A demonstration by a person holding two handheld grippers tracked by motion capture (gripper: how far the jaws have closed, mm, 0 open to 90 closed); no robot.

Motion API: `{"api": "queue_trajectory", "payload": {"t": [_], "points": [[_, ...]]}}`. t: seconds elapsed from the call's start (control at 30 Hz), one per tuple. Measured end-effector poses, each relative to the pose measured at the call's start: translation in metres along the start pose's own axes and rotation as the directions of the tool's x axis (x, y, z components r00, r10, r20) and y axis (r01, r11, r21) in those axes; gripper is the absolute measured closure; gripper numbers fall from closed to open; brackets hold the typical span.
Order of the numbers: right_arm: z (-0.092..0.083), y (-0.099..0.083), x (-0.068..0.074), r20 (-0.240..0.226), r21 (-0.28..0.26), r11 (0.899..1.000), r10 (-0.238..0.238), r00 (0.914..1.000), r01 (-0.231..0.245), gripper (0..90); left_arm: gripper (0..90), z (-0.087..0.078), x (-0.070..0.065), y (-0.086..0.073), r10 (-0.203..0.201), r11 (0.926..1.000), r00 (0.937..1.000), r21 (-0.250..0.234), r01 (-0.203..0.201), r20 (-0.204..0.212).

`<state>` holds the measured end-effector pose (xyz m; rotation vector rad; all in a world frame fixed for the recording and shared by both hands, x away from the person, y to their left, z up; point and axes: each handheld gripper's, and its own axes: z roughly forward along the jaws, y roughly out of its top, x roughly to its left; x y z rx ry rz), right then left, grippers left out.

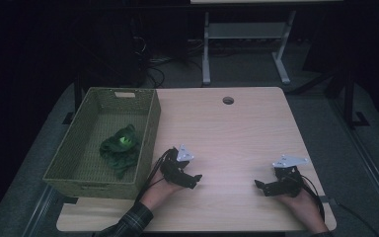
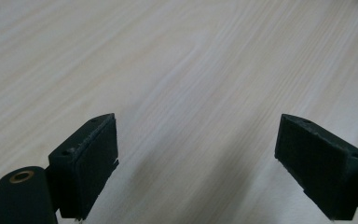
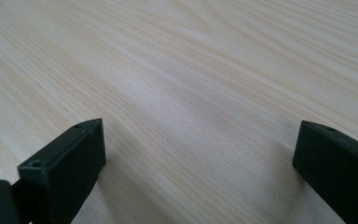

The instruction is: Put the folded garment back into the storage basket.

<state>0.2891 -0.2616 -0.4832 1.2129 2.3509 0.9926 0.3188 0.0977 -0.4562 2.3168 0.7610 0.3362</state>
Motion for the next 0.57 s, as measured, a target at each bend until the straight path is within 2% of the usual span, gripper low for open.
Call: {"api": "queue_trajectory", "payload": {"t": [0.2, 0.27, 0.47, 0.57], "points": [[0.0, 0.0, 0.0, 0.0, 0.0, 1.0, 0.0, 1.0, 0.0, 2.1, 12.6, 0.009, 0.002, -0.009, -0.001, 0.9999, 0.9999, 0.017, 0.001, -0.014], [0.0, 0.0, 0.0, 0.0, 0.0, 1.0, 0.0, 1.0, 0.0, 2.2, 12.5, 0.01, 0.003, -0.013, -0.026, 0.9996, 0.9997, -0.01, 0.026, 0.0], [0.0, 0.0, 0.0, 0.0, 0.0, 1.0, 0.0, 1.0, 0.0, 2.2, 12.5, 0.011, 0.006, -0.019, -0.015, 0.9979, 0.9997, -0.063, 0.017, 0.021], [0.0, 0.0, 0.0, 0.0, 0.0, 1.0, 0.0, 1.0, 0.0, 2.2, 12.5, 0.011, 0.007, -0.02, -0.016, 0.9975, 0.9996, -0.068, 0.017, 0.025]]}}
